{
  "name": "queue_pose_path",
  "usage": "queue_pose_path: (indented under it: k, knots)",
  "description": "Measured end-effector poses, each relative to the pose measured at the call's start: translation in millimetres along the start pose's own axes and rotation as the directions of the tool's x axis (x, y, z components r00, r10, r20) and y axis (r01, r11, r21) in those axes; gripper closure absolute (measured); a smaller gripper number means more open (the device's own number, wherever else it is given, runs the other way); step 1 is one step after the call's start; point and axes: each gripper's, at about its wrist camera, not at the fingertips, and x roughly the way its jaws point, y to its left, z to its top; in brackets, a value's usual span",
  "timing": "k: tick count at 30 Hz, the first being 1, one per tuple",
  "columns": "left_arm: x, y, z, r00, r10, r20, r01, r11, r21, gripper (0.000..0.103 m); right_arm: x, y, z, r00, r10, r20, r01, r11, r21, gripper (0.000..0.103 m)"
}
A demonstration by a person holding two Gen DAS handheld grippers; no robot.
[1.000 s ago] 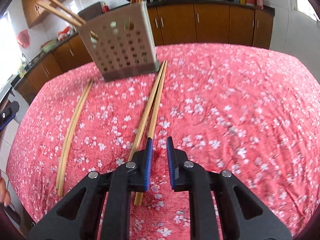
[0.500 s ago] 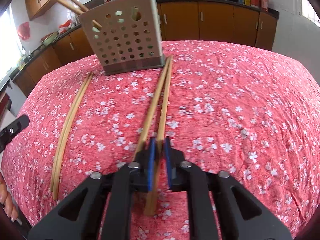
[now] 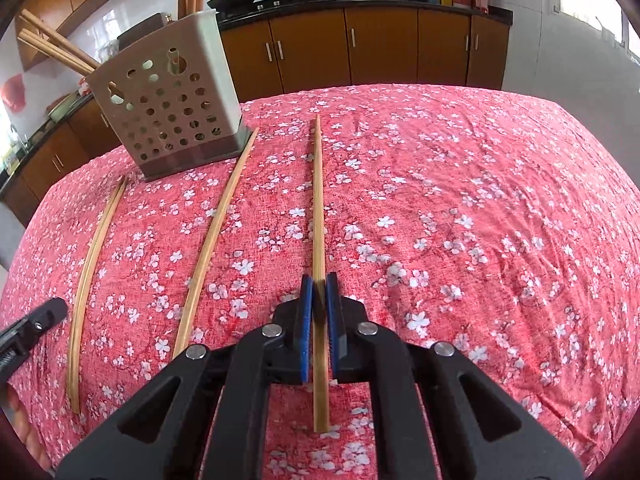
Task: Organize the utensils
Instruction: 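Close the left gripper on a chopstick while the right gripper holds its own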
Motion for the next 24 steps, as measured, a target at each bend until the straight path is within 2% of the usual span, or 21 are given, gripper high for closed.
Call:
queue_pose_path:
  k: [8, 12, 14, 21, 24]
  knots:
    - [6.9, -6.5, -2.4, 0.998, 0.063, -0.006, -0.062, 0.997, 0.05, 0.086, -2.9, -2.5, -1.9, 1.0, 0.014, 0.001, -0.014, 1.0, 0.016, 0.095]
    - [9.1, -6.6, -0.1, 0.996, 0.085, -0.005, -0.084, 0.995, 0.051, 0.086, -3.3, 3.2, -2.0, 1.0, -0.008, 0.001, 0.008, 1.0, -0.002, 0.095]
    - [11.8, -6.0, 2.9, 0.993, 0.116, -0.004, -0.116, 0.991, 0.061, 0.093, -3.1, 3.8, -1.9, 1.0, -0.01, 0.001, 0.01, 1.0, -0.006, 0.095]
    - [16.6, 26.5, 16.4, 0.985, 0.172, 0.01, -0.172, 0.985, 0.03, 0.094, -2.4, 0.6, -0.4, 1.0, -0.001, -0.001, 0.001, 1.0, -0.012, 0.095]
    - [15.3, 34.0, 15.9, 0.987, 0.163, 0.018, -0.163, 0.986, 0.037, 0.094, -0.9, 1.0, 1.7, 1.0, -0.013, -0.001, 0.013, 1.0, -0.02, 0.095]
